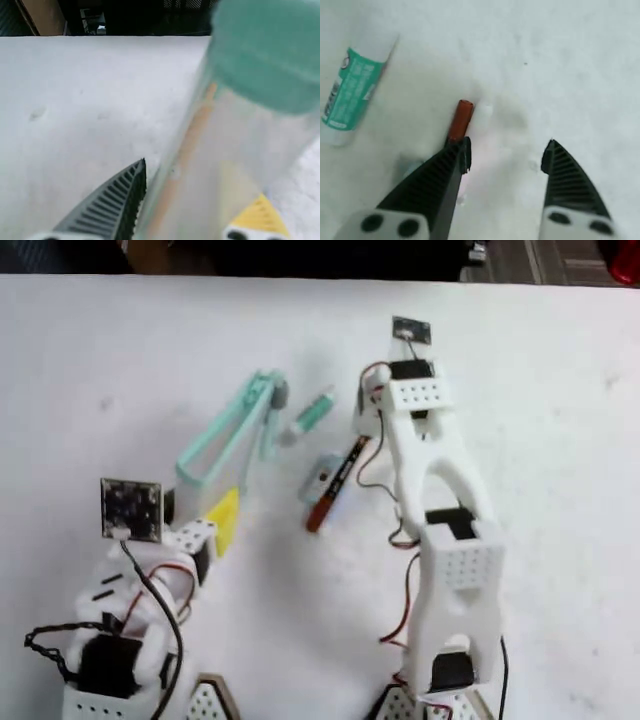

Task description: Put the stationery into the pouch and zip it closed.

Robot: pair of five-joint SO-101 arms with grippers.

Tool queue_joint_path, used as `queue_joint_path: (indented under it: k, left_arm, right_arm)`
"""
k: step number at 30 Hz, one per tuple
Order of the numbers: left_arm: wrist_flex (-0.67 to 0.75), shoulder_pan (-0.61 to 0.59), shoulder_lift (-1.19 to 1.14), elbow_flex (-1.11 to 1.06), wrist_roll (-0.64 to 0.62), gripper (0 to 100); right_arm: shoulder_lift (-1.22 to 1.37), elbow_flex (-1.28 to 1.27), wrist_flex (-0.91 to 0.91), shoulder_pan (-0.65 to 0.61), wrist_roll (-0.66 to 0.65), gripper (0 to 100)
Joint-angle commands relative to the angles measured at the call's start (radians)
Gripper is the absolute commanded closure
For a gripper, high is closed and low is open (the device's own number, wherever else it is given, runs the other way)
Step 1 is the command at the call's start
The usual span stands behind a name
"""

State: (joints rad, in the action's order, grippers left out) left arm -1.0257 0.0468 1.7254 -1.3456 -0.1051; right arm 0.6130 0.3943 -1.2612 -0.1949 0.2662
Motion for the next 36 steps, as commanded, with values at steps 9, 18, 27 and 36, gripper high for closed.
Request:
queue_joint_path:
  k: [9, 18, 27, 36]
  left_arm:
    - [0.034, -0.001, -0.008, 0.006, -0.012, 76]
    - [0.031, -0.004, -0.008, 0.008, -0.012, 76]
    - [0.029, -0.004, -0.008, 0.008, -0.012, 76]
    - [0.029, -0.005, -0.008, 0.008, -0.012, 76]
  right_arm:
    - [0.059, 0.000, 0.077, -0.005, 0.012, 83.1]
    - [0.134, 0.060, 0.077, -0.015, 0.006, 83.3]
    - [0.156, 0.104, 0.001, -0.053, 0.003, 93.1]
    - [0.153, 0.107, -0.012, -0.038, 0.003, 98.1]
